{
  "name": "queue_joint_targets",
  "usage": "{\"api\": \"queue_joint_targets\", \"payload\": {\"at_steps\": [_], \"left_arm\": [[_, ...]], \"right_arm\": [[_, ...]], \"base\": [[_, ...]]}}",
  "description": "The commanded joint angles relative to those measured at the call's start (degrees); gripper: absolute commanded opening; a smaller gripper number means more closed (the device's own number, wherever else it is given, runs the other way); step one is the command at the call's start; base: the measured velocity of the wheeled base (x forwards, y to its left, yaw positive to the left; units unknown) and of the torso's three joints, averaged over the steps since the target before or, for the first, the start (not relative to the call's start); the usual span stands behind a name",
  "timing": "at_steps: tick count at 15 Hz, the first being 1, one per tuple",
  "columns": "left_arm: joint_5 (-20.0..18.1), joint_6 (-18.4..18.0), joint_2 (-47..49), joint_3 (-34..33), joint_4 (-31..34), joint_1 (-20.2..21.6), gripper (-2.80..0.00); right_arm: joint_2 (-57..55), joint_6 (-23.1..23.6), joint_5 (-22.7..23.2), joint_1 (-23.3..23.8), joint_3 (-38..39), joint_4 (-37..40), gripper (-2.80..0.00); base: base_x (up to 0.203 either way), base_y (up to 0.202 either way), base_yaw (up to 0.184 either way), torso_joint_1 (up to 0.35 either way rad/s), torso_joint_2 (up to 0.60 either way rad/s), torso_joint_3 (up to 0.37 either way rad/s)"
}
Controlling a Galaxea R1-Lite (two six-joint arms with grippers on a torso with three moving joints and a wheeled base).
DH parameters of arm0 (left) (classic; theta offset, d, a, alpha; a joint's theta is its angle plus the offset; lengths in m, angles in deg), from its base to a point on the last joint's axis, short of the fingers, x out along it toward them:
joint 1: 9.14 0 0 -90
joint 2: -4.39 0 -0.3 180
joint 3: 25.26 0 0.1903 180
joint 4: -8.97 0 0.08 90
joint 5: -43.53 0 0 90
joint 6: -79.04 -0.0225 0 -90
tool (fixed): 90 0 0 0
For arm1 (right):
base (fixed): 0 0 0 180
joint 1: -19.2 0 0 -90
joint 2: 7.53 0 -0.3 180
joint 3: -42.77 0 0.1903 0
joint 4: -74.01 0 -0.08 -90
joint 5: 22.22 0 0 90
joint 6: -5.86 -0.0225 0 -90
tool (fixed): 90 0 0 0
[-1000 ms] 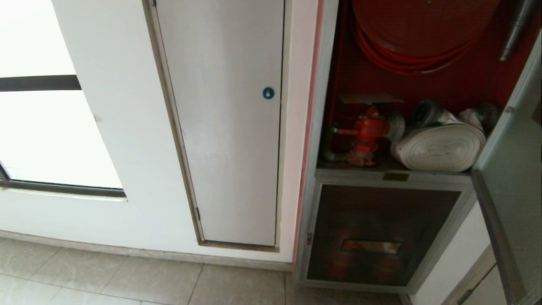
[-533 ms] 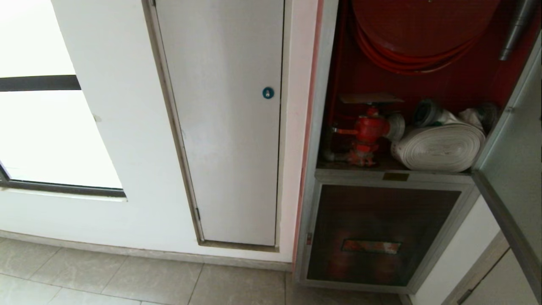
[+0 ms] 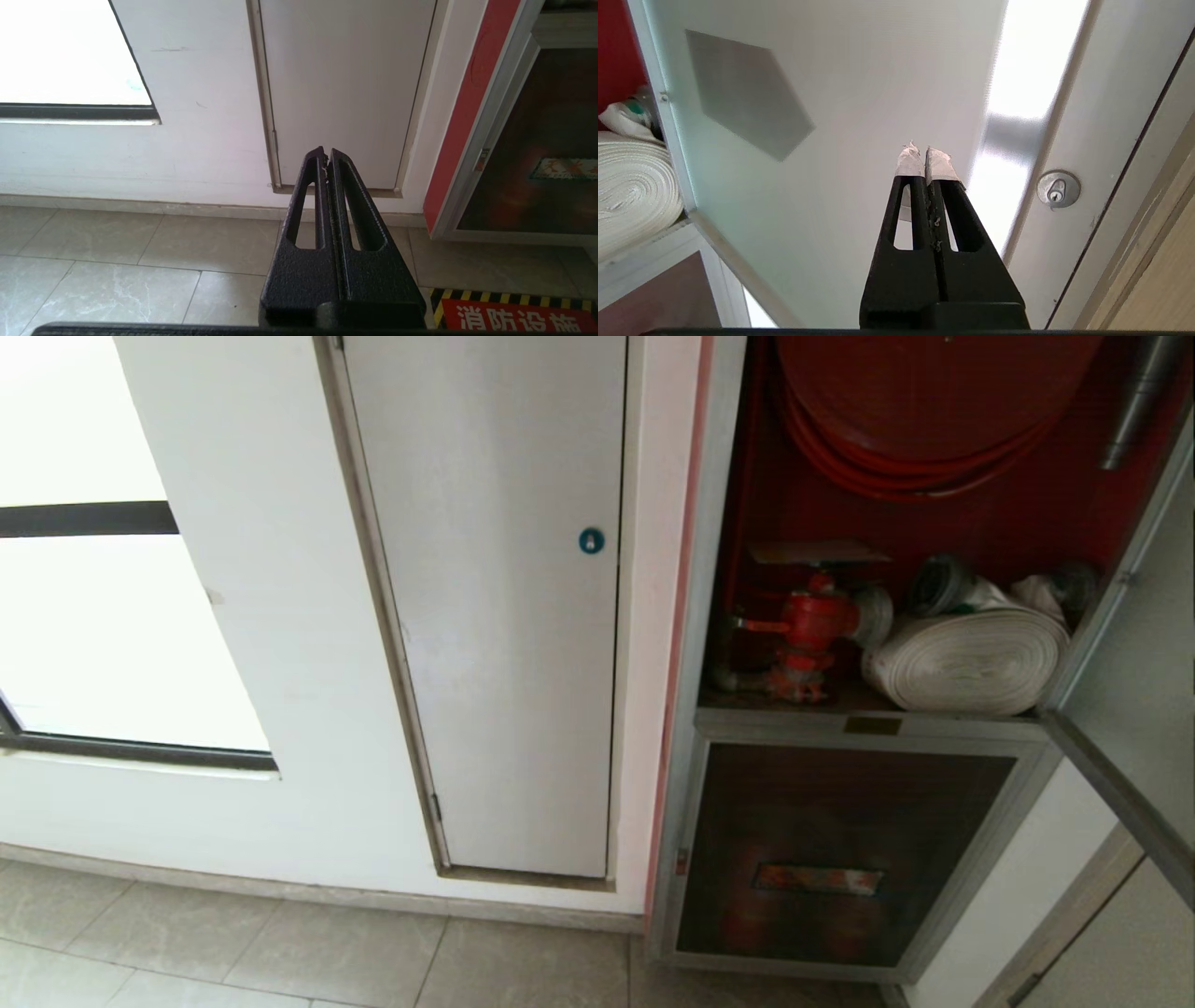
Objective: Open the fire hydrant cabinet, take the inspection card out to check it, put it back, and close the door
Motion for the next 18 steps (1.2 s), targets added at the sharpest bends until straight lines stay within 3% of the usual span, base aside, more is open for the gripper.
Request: {"api": "queue_joint_targets", "payload": {"at_steps": [1,8,10,11,15,18], "left_arm": [[0.0,0.0,0.0,0.0,0.0,0.0,-2.80],[0.0,0.0,0.0,0.0,0.0,0.0,-2.80],[0.0,0.0,0.0,0.0,0.0,0.0,-2.80],[0.0,0.0,0.0,0.0,0.0,0.0,-2.80],[0.0,0.0,0.0,0.0,-0.1,-0.1,-2.80],[0.0,0.0,0.0,0.0,0.0,0.0,-2.80]], "right_arm": [[-0.5,0.2,0.2,0.3,-0.1,-0.2,-2.80],[-8.2,0.0,17.1,-2.0,-0.2,-0.3,-2.80],[-11.1,-3.6,20.3,-3.7,-0.7,-0.5,-2.80],[-11.7,-6.3,21.8,-5.7,-1.1,-0.4,-2.80],[-10.3,-8.7,22.7,-16.7,0.2,-0.2,-2.80],[-2.6,-9.9,22.3,-25.6,2.7,2.6,-2.80]], "base": [[0.000,0.000,0.000,0.000,0.00,0.000],[0.000,0.000,0.000,0.000,0.00,0.000],[0.000,0.000,0.000,0.000,0.00,0.000],[0.000,0.000,0.000,0.000,0.00,0.000],[0.000,0.000,0.000,0.000,0.00,0.000],[0.000,0.000,0.000,0.000,0.00,0.000]]}}
